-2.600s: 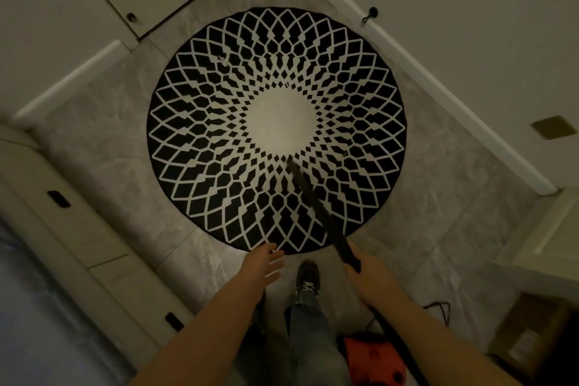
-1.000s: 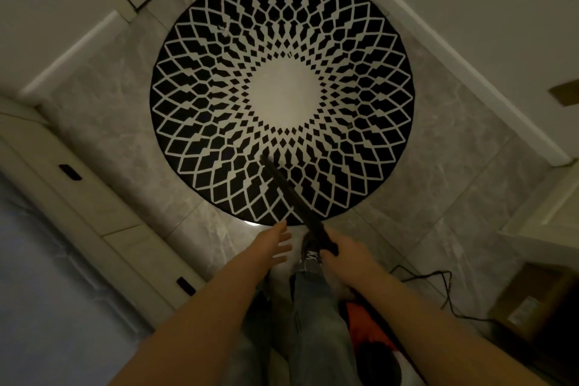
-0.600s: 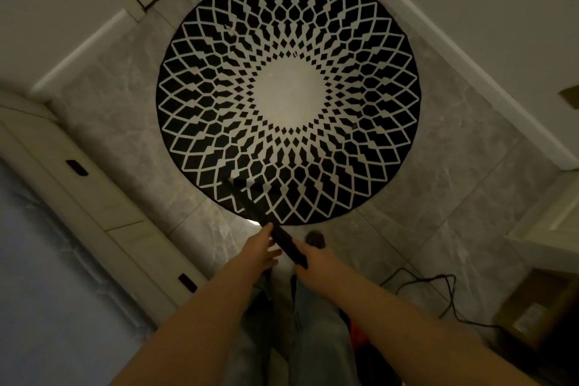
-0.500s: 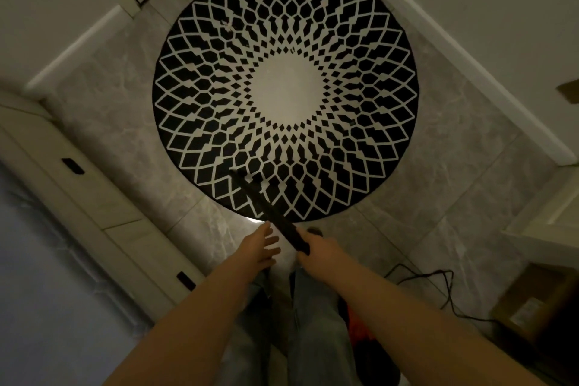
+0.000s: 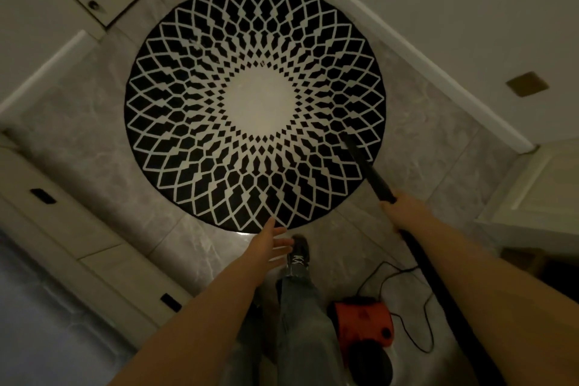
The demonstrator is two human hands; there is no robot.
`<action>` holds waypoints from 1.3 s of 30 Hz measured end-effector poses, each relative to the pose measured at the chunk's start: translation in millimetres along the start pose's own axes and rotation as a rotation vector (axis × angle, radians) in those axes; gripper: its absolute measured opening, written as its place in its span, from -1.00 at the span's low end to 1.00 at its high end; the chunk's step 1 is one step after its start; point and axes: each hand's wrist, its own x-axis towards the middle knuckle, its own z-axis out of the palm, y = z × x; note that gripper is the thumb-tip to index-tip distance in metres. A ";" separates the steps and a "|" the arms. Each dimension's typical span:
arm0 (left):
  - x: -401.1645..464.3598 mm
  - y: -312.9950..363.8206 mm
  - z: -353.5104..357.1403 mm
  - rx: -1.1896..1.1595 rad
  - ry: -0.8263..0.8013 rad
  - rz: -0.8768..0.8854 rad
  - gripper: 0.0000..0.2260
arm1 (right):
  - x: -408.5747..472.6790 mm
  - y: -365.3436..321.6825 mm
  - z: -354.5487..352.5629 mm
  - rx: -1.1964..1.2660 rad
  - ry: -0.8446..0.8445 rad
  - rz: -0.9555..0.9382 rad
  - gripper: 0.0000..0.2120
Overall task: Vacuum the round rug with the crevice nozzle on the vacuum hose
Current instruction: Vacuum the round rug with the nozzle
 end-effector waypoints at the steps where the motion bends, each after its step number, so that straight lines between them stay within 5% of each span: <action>1: -0.6 1.4 2.6 0.012 0.000 0.004 -0.56 | 5.2 3.1 -3.1 0.027 0.006 0.037 -0.61; 21: 1.7 -8.4 -1.8 0.097 0.076 -0.019 -0.56 | -53.4 6.0 57.7 0.186 -0.075 -0.156 -0.66; 25: -9.7 -14.9 -0.3 0.109 0.092 -0.022 -0.56 | -94.5 5.9 102.2 0.072 -0.182 -0.213 -0.50; 39: -31.9 -56.2 -3.5 -0.074 -0.012 -0.077 -0.48 | -126.8 7.9 145.2 -0.195 -0.330 -0.299 -0.44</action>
